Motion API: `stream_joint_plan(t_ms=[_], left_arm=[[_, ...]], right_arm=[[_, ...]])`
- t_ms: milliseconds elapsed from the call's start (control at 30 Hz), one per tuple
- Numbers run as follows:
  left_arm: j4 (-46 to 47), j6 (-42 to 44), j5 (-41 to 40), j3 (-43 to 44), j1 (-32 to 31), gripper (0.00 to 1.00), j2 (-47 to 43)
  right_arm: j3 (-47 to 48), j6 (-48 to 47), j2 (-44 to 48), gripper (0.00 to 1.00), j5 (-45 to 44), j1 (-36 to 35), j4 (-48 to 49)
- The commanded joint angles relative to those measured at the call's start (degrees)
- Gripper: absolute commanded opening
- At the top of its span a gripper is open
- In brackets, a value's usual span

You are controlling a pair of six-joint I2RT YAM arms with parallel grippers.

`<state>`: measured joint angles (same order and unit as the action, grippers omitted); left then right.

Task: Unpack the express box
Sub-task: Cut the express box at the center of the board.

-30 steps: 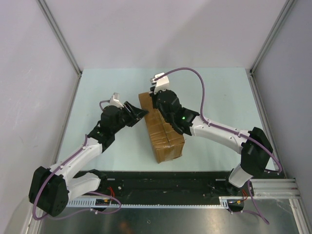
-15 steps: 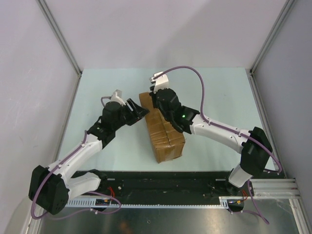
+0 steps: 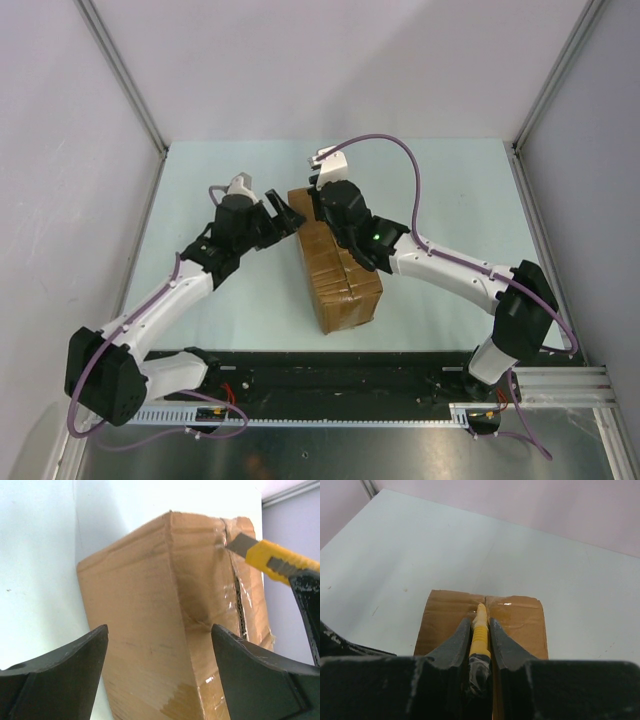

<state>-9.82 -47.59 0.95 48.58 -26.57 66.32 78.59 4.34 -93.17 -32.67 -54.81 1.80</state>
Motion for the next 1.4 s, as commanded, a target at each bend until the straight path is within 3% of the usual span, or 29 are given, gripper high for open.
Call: stream_joint_plan(t_ms=[0,400,467,600,700,1367], left_arm=[[-1.7,2.3,-4.3,4.0,1.1,0.90,0.2],[2.0,1.7,1.6,7.8,2.0,0.91,12.0],[2.1,1.9,1.4,7.4,2.0,0.87,12.6],[2.0,2.2,0.7,5.7,2.0,0.61,11.7],[2.0,2.8,0.9,4.2,2.0,0.53,11.3],[1.8,2.0,2.3,1.7,2.0,0.43,13.0]], right_arm=[[-0.8,0.8,-2.2,0.00,0.8,-0.8,-11.6],[-0.8,0.7,-2.1,0.00,1.9,-1.0,-10.2],[-0.8,0.6,-1.9,0.00,1.9,-1.0,-9.8],[-0.8,-0.2,-1.2,0.00,1.6,-0.7,-8.1],[-0.7,-1.3,-0.1,0.00,0.6,-0.5,-6.1],[0.0,-4.2,2.2,0.00,-0.2,0.0,1.1]])
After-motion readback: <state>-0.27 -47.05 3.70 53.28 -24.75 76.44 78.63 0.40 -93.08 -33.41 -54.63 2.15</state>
